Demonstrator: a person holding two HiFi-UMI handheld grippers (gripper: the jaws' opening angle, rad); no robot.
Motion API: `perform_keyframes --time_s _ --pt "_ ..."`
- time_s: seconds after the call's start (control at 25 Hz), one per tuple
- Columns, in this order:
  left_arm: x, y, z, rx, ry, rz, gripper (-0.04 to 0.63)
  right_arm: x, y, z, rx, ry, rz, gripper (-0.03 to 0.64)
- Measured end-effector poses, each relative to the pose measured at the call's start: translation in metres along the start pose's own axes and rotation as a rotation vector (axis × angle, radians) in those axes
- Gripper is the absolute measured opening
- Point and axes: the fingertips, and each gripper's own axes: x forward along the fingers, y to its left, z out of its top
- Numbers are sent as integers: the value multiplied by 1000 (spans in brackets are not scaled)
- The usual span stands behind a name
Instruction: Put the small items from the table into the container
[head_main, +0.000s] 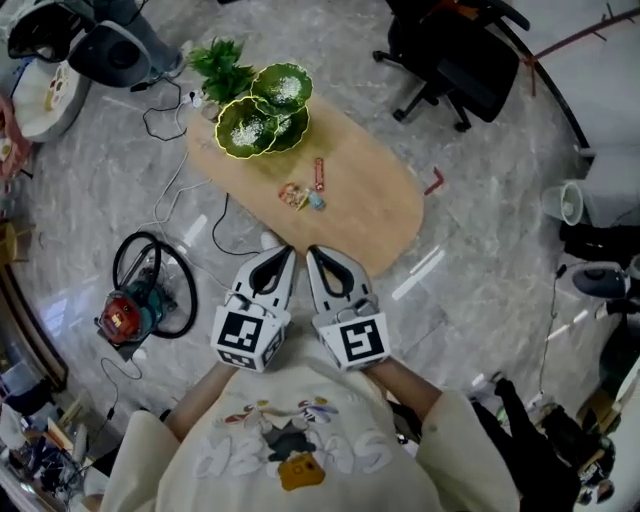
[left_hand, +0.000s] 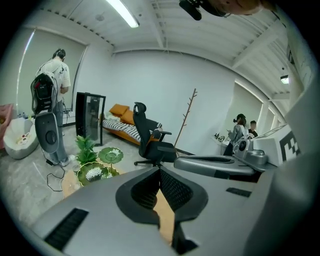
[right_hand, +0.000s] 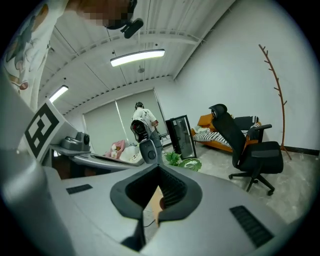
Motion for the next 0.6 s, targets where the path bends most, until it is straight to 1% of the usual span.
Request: perform_keyframes --time_s 0.12,0.32,0.48,0.6 --pt "8 3 -7 -20 16 -14 6 8 -2 -8 -15 30 4 2" --pt "19 11 -29 -63 53 -30 6 20 -12 -32 35 102 -13 2" --pt "32 24 -48 -81 83 -44 6 32 -21 -48 18 137 -20 2" --pt "40 35 -57 -102 80 -38 6 41 -25 -63 13 160 -21 2"
